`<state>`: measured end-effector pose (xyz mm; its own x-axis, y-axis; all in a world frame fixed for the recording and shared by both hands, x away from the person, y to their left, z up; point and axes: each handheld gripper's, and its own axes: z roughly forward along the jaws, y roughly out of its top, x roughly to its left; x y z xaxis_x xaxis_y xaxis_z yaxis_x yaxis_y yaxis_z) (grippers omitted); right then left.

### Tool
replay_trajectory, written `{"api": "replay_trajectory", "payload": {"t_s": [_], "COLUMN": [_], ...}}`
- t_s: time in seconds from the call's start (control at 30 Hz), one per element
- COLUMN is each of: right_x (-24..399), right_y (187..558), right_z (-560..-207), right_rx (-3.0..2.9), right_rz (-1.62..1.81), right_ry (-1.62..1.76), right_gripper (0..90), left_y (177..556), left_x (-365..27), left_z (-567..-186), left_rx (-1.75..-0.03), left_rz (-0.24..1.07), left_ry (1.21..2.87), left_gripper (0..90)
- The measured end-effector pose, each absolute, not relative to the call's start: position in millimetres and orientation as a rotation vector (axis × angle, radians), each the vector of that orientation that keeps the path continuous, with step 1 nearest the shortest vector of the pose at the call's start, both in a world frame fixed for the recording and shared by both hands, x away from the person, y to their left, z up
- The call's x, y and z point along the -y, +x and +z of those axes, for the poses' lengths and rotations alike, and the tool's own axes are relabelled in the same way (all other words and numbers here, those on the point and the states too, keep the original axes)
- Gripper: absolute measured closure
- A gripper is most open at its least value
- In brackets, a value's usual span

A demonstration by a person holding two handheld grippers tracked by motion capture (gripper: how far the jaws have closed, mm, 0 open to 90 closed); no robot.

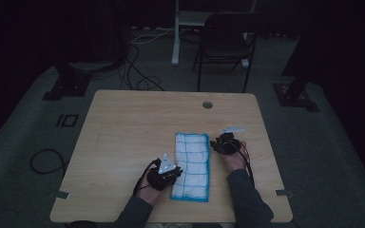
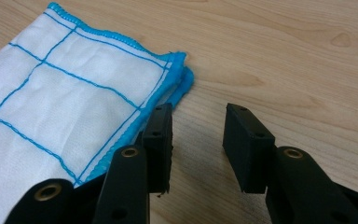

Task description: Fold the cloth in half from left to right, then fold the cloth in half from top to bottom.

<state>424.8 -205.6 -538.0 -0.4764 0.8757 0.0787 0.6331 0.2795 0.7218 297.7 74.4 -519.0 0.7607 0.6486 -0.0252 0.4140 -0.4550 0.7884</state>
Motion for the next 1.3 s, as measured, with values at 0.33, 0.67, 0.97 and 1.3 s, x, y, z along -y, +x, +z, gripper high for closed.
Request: {"api": "replay_trajectory", "payload": {"t_s": [0.33, 0.67, 0.97, 1.3], "right_x": [206.8, 205.5, 204.7, 198.1], "right_y": [422.7, 421.8, 422.1, 423.9], "right_z": [-538.0, -536.9, -534.3, -533.3], "right_rx": [-2.229, -2.230, -2.228, -2.235], "right_rz": [0.998, 1.002, 1.013, 1.050], "right_ry": [1.354, 1.339, 1.337, 1.345], "right_gripper": [62.2, 60.4, 59.7, 57.6], "left_y": [313.0, 331.5, 347.2, 366.2], "left_x": [-79.6, -86.8, -92.9, -89.9], "left_z": [-512.7, -507.2, -508.3, -514.1], "left_rx": [-0.798, -0.829, -0.891, -0.945], "left_rz": [0.361, 0.342, 0.337, 0.349], "left_ry": [2.108, 2.083, 2.050, 2.039], "left_gripper": [78.0, 69.1, 65.2, 62.1]}}
